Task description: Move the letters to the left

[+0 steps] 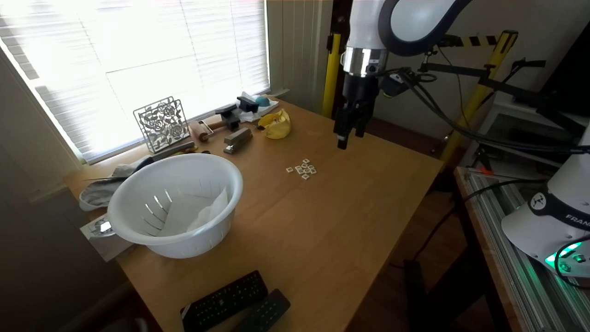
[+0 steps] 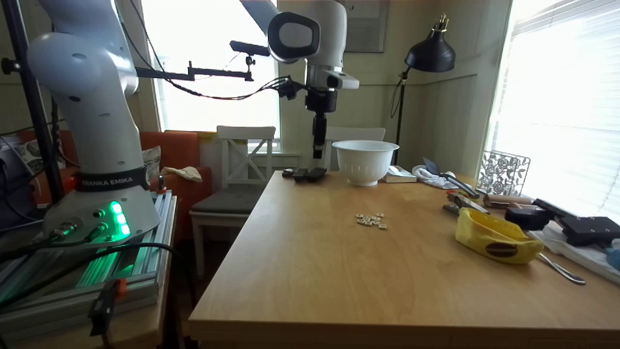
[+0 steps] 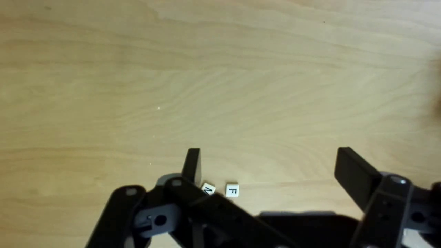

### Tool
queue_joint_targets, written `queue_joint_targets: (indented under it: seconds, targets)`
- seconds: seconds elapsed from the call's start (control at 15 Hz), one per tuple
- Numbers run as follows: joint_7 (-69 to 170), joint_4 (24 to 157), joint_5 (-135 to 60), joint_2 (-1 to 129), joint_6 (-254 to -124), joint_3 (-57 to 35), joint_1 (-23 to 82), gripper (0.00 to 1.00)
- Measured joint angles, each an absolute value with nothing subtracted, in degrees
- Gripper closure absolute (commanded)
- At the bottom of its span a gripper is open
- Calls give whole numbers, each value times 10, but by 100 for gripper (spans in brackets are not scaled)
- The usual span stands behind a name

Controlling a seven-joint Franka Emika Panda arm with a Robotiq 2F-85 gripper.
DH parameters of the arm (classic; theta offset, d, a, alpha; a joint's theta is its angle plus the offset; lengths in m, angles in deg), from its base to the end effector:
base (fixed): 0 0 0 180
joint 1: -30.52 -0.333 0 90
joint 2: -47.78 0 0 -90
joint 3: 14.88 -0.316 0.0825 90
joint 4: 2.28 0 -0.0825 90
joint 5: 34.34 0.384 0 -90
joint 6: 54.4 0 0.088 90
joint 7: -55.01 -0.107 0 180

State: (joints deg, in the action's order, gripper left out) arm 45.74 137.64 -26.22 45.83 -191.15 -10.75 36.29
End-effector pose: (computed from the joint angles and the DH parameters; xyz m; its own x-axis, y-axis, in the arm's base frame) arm 0.4690 -0.0805 0.3128 0.9053 -0.4228 -0.0418 -0.4249 -0.9006 -0.0914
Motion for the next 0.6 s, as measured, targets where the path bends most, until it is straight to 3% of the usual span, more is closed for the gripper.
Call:
queue_joint_targets:
  seconds: [0.6]
  targets:
    - [469, 1296, -262, 590, -1964, -115, 349, 0]
